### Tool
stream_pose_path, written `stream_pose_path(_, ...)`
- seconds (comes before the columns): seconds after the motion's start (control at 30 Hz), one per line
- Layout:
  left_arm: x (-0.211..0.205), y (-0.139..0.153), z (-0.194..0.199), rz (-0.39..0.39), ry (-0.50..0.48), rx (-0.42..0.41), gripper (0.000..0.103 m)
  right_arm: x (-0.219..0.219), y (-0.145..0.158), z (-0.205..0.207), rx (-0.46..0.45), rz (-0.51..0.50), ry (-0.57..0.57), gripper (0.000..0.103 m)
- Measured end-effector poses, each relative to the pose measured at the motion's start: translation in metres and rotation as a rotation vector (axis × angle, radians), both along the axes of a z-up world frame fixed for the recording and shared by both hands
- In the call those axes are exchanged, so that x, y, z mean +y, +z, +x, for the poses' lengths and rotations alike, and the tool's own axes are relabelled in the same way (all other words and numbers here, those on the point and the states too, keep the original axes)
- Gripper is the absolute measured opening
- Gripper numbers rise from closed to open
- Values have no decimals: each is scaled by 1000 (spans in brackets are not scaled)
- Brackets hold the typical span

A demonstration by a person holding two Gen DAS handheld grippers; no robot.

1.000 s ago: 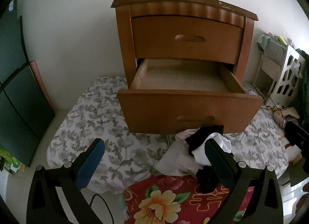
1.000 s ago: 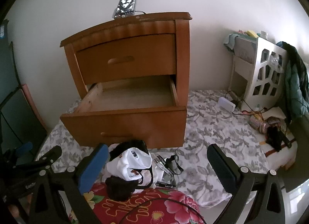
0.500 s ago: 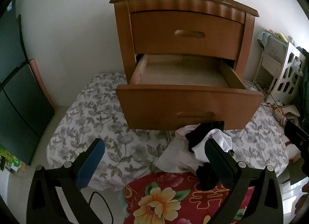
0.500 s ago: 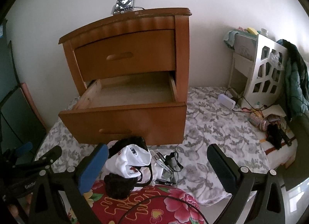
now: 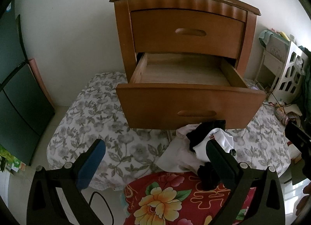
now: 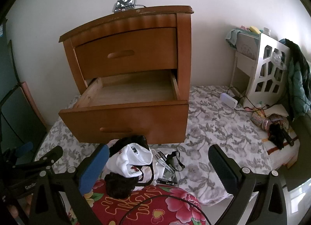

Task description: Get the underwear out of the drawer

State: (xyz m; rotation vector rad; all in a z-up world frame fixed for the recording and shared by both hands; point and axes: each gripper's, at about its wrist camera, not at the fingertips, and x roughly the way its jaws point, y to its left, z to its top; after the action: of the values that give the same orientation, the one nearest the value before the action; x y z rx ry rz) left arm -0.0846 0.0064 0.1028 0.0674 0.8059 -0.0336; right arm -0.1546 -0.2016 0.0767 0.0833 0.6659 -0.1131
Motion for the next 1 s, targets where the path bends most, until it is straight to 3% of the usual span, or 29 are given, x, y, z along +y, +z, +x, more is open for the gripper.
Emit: stream_pose_path(1.0,-3,5,-3,-14,-20,-14,103,0,0,0,1,1,0,103)
